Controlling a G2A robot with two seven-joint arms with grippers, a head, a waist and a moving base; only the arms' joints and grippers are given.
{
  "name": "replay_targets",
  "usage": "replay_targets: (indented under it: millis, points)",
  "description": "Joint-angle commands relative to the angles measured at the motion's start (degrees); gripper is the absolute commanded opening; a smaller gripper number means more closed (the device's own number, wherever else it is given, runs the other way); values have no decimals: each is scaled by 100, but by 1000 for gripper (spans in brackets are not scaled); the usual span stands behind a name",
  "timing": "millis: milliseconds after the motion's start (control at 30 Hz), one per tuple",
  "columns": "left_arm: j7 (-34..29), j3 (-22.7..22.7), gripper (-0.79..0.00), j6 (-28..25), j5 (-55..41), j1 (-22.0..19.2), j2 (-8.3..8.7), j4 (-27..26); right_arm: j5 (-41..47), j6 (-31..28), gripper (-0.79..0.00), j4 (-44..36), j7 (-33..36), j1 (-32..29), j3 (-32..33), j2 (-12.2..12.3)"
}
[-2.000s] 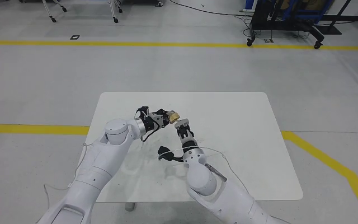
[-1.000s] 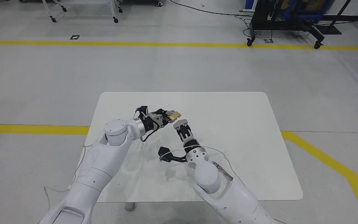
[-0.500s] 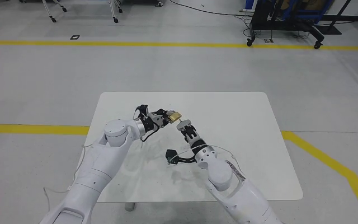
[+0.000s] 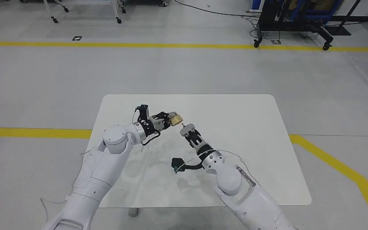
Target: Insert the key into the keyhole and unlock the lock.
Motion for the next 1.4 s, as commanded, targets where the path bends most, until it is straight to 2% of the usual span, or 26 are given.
replay_targets:
  millis: [0,167,367,600,1367]
  points:
    - [-16,-21,-785,48,11,40,9,-52,0,8,-785,-52,-14,-37,-4,68]
    - [-10,10,-785,92,91,61,10,-121,0,-133,-785,3,86,115,-287,157]
    - [2,19,-785,76,134,74,8,-149,0,-186,-785,87,219,282,-555,155]
    - [27,8,-785,55,170,105,10,-194,0,-224,-785,73,406,292,-541,143]
    - [-7,91,-785,3,329,128,-6,-275,0,-417,-785,115,424,353,-525,70]
